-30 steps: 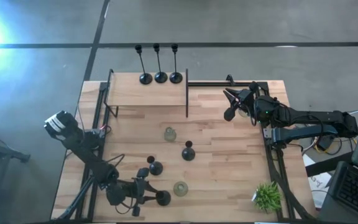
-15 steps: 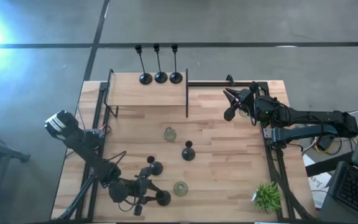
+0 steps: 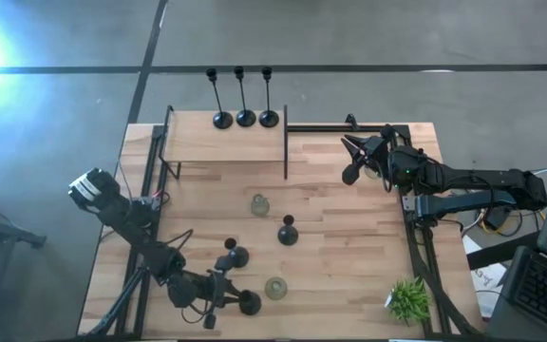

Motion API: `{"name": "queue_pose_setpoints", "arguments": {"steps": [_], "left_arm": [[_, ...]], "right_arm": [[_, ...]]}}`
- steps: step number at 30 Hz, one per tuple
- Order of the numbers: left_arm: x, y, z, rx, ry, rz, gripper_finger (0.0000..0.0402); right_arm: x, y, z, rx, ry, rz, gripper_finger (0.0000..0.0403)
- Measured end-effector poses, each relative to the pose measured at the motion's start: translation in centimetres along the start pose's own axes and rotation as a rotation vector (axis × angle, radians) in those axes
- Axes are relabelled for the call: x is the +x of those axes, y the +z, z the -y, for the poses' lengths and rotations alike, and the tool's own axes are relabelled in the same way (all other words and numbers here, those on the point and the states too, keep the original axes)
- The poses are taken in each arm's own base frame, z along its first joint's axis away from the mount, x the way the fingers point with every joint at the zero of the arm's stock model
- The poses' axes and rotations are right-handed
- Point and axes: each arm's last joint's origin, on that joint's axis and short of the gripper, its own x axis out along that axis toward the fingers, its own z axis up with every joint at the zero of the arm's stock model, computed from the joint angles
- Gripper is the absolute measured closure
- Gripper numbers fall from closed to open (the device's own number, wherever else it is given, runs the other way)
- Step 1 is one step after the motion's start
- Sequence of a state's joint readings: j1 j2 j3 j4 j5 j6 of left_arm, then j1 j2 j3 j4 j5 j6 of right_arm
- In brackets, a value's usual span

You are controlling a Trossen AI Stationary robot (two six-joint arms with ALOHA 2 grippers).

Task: Pick & Place candle stick holders
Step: Put the black candleholder on the shelf

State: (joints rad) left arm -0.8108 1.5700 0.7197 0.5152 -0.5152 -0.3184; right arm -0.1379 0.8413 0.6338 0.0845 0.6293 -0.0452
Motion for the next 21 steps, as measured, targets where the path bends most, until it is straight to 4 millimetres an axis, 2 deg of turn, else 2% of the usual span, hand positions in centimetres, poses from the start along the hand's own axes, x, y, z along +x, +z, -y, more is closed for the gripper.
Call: {"name": "queue_pose_setpoints", "arguments": {"steps": [14,21], "left_arm": [[0.02,-0.02,0.02,0.006,-0.026,-0.008,0.0395],[0.04,-0.20,-0.09,-0.029,-0.026,-0.022,0.0333]], "right_arm": [[0.00,-0.01,0.00,0.000,0.000,0.000,0.0349],[0.00,-0.01,0.01,0.000,-0.001,0.000,0.0349]]}}
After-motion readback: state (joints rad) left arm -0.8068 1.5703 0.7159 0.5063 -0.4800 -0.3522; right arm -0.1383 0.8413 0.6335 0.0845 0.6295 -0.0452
